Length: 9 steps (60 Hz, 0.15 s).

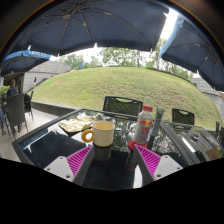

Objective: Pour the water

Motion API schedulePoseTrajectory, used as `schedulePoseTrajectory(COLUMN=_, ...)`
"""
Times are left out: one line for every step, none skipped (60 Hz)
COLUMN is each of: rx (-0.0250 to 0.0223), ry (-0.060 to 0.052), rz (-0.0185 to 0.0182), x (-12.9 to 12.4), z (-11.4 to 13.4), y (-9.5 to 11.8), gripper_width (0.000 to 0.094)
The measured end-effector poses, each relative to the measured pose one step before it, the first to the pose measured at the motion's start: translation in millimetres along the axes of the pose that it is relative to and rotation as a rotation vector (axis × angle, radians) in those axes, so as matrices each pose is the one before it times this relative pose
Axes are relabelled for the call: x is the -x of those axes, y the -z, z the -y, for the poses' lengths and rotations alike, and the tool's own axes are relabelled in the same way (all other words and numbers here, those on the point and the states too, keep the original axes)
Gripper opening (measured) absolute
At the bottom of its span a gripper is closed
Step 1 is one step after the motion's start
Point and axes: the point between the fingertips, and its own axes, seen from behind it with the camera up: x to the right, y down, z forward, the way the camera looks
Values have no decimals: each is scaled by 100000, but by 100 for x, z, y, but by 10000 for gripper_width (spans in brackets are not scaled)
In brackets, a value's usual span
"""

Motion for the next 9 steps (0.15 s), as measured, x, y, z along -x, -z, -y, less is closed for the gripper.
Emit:
schedulePoseTrajectory(rx=-198, ry=283, rz=-194, x=189, z=6, y=59, gripper_width=842)
schedulePoseTrajectory(rx=-563, ry=160, rz=-411, x=-34, z=245, y=82, gripper_width=842)
schedulePoseTrajectory(rx=-627, ry=-174, rz=-334, x=-21, z=119, y=-18, gripper_width=845)
schedulePoseTrajectory(rx=-622, ry=16, rz=-461, x=-30, z=118, y=-30, gripper_width=846)
schedulePoseTrajectory(rx=-556, ry=467, rz=-620, x=-66, z=106, y=-44, gripper_width=844)
schedulePoseTrajectory(rx=-360, ry=780, rz=-699, x=-66, z=39, y=-77, gripper_width=844)
schedulePoseTrajectory(rx=-253, ry=848, rz=-616, x=73, z=90, y=-188, gripper_width=847)
schedulePoseTrajectory(rx=-182, ry=320, rz=-99, x=38, z=33, y=-67, gripper_width=847)
schedulePoseTrajectory(rx=-36, ry=-185, rz=299, x=143, z=50, y=5, gripper_width=845)
